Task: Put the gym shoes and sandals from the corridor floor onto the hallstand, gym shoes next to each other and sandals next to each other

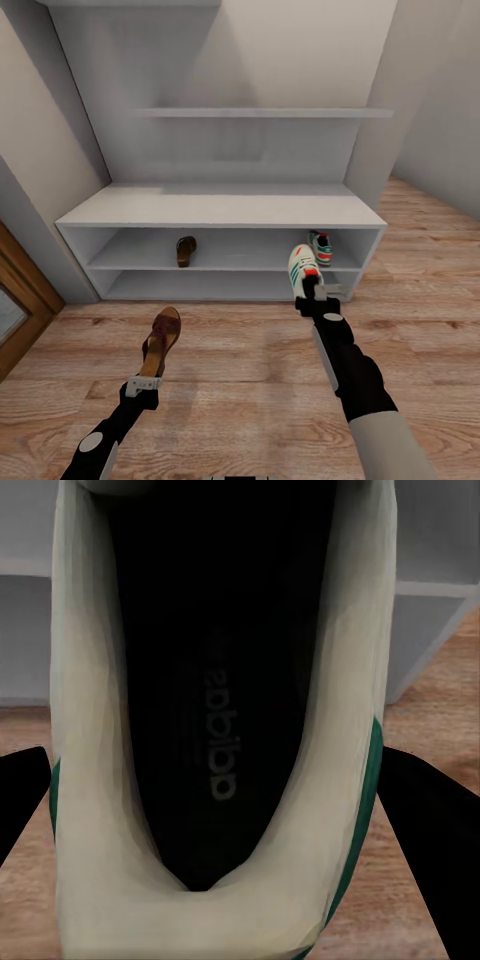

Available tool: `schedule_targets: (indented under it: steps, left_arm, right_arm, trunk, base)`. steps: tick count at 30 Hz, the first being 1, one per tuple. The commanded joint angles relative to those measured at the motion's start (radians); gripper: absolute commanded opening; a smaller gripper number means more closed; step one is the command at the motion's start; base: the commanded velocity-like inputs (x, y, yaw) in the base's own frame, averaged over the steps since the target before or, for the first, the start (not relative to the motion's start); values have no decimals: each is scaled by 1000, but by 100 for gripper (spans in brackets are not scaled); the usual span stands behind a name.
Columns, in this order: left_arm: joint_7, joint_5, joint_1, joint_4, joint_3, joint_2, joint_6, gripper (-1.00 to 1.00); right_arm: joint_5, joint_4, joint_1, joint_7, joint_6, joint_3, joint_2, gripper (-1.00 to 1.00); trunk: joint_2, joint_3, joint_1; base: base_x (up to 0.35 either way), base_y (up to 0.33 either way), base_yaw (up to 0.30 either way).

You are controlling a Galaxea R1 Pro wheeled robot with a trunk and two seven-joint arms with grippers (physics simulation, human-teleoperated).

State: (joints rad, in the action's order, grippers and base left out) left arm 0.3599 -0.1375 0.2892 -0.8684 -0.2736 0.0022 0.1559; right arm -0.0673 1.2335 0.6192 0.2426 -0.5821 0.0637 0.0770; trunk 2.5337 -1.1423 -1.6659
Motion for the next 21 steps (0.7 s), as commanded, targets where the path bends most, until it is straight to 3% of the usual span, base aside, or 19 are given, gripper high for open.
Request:
schedule_targets:
  steps: [1, 9, 21]
  left_arm:
    - [5, -14, 1, 0, -4, -1, 7, -100]
    - [5, -14, 1, 0, -5, 0, 7, -100]
    - [4, -16, 1, 0, -5, 0, 7, -100]
  right_arm:
    - [-7, -29, 18, 3, -7, 1, -1, -100]
    - [-4, -215, 99, 2, 15, -3, -2, -100]
    - [-3, -244, 112, -3, 23, -4, -5, -100]
  trunk:
    - [0, -1, 0]
    - [0, -1, 0]
    - [0, -1, 0]
  base:
    - [0, 0, 0]
    - [0, 0, 0]
    - [0, 0, 0]
